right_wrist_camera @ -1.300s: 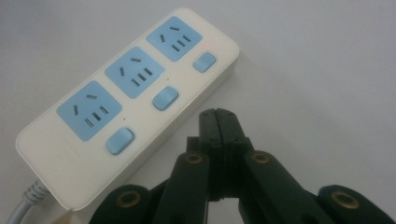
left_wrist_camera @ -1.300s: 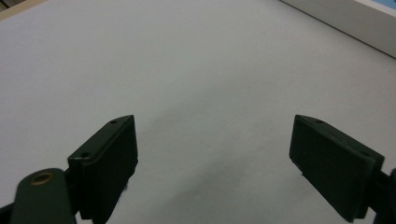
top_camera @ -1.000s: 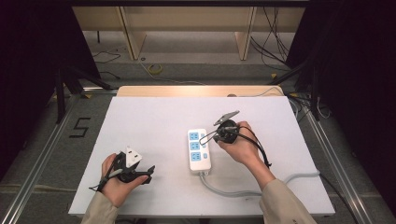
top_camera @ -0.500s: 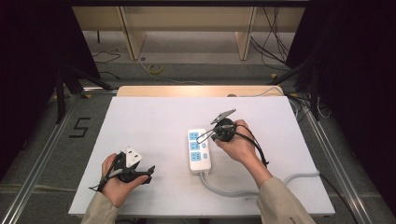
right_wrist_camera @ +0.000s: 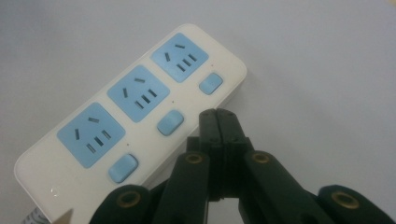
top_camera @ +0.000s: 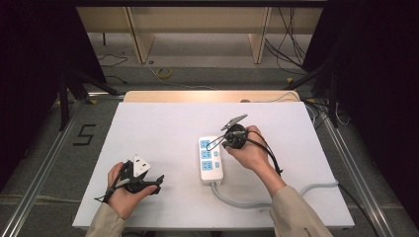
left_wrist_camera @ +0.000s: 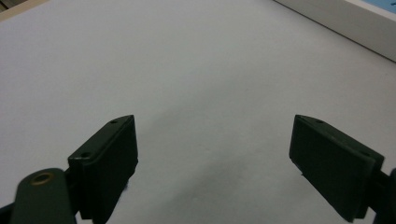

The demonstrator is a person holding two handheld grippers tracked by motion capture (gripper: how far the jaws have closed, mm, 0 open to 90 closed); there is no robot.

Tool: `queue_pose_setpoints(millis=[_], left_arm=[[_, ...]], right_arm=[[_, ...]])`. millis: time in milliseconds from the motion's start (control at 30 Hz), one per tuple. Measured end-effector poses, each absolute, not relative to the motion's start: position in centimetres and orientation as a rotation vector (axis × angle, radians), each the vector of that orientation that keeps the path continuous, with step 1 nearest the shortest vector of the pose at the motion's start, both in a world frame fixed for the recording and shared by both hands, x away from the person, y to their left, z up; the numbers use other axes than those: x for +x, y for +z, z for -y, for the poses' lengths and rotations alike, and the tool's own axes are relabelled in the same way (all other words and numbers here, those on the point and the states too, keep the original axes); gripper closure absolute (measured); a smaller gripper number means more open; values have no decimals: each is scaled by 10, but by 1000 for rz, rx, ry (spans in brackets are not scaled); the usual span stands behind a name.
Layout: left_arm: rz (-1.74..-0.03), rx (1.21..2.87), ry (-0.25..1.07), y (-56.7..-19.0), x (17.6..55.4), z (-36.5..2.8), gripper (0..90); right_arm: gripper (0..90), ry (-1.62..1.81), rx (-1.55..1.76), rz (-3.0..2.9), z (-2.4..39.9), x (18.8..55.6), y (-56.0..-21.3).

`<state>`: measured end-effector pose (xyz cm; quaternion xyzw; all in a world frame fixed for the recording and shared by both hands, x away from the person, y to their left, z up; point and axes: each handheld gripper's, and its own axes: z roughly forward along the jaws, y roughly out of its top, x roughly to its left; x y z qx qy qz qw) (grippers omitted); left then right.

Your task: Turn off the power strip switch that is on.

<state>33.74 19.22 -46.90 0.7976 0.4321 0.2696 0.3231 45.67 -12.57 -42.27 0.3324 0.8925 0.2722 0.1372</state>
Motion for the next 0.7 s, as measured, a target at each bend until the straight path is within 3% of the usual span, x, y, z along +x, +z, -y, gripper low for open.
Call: queue_pose_setpoints(millis=[700], left_arm=[[-1134,2090,706,-468,338,-192,151]], right_arm=[[900,768,966,-2591,117,463,-422]])
